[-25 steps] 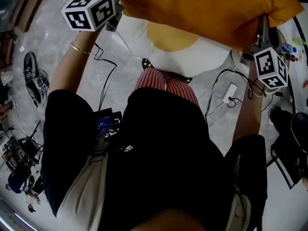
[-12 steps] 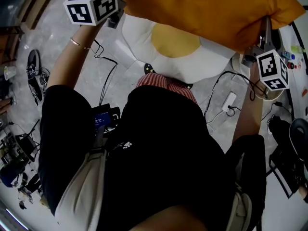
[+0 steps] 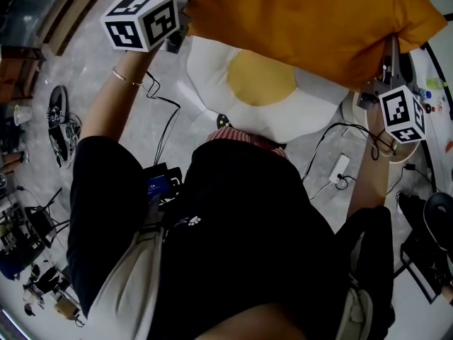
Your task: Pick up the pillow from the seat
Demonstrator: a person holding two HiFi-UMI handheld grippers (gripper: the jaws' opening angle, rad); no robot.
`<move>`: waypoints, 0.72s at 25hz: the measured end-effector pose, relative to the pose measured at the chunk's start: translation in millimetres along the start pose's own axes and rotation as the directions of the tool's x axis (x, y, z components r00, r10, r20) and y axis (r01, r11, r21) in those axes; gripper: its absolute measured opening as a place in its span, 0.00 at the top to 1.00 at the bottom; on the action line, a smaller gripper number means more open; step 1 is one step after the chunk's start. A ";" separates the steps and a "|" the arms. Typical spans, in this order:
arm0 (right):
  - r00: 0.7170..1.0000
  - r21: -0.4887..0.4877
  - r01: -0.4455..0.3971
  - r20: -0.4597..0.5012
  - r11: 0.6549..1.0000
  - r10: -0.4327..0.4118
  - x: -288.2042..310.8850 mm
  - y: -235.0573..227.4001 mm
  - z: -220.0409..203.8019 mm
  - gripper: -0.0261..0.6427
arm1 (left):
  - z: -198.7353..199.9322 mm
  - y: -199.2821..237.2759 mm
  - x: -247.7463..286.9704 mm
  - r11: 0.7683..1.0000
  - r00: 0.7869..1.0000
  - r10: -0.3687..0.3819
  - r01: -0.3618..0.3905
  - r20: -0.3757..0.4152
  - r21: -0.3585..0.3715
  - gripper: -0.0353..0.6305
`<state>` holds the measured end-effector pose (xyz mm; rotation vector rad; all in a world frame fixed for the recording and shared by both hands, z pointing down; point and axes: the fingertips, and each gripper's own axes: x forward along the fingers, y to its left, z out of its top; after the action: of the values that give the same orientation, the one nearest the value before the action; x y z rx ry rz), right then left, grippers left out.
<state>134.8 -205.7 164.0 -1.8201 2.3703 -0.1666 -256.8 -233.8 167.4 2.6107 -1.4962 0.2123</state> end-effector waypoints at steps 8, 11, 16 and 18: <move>1.000 -0.018 -0.012 0.023 1.000 0.012 2.3 -0.2 25.5 0.81 | 17.8 -4.6 -5.9 1.000 1.000 -0.011 0.010 0.018 0.016 0.83; 0.999 -0.020 -0.019 0.031 1.000 0.020 2.7 0.0 31.5 0.81 | 27.7 -9.8 -8.5 1.000 0.999 -0.010 0.010 0.031 0.023 0.83; 0.998 -0.007 -0.040 0.053 0.999 0.040 2.7 2.5 37.6 0.81 | 37.0 -12.0 -14.4 1.000 0.999 0.000 -0.001 0.055 0.025 0.83; 0.997 0.000 -0.049 0.059 0.999 0.049 2.8 3.7 40.0 0.81 | 33.0 -9.1 -16.3 1.000 0.999 0.003 -0.004 0.053 0.010 0.83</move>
<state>137.9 -207.4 123.9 -1.7396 2.3711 -0.1080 -255.1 -221.3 131.6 2.6420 -1.5202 0.1521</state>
